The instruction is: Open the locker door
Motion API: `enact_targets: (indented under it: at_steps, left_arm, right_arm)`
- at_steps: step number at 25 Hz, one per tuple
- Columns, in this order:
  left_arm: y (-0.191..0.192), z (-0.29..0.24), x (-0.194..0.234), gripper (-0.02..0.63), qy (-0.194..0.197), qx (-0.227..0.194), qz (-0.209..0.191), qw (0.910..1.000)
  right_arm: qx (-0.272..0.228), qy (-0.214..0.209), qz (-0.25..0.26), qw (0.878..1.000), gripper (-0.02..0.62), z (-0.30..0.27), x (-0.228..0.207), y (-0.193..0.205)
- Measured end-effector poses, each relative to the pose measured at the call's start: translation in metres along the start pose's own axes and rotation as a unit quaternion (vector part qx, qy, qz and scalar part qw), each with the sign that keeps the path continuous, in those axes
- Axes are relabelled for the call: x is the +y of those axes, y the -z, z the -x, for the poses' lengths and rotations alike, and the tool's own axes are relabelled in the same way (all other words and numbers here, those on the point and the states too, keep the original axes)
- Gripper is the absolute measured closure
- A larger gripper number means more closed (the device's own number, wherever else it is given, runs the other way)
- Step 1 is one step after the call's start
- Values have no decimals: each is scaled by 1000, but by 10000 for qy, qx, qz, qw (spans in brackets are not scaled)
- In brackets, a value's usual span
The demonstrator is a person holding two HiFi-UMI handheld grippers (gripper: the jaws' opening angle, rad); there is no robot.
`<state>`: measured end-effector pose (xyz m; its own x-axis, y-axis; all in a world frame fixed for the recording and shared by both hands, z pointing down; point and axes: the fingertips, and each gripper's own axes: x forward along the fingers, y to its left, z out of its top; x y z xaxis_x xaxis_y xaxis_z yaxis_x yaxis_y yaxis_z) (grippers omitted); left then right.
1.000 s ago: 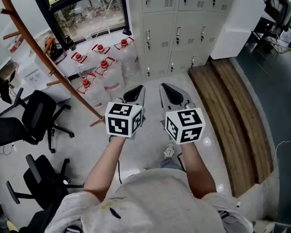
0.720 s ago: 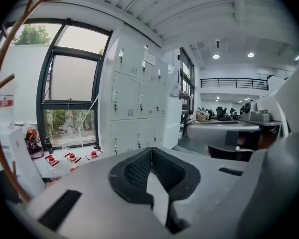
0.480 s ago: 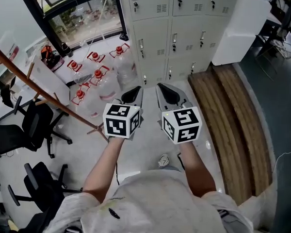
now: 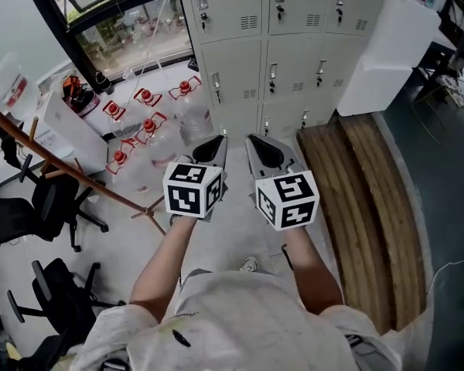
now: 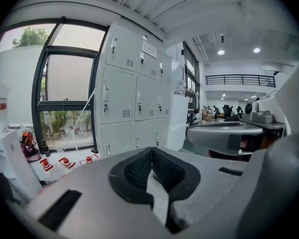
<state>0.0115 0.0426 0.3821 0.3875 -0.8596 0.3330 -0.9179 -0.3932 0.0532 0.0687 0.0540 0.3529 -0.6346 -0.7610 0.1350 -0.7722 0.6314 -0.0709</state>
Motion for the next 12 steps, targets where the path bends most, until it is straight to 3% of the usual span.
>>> enact_targets:
  at_steps: [12]
  left_arm:
    - [-9, -37, 6, 598, -157, -39, 79, 9998]
  right_arm:
    - [2, -151, 101, 9998, 600, -20, -37, -4]
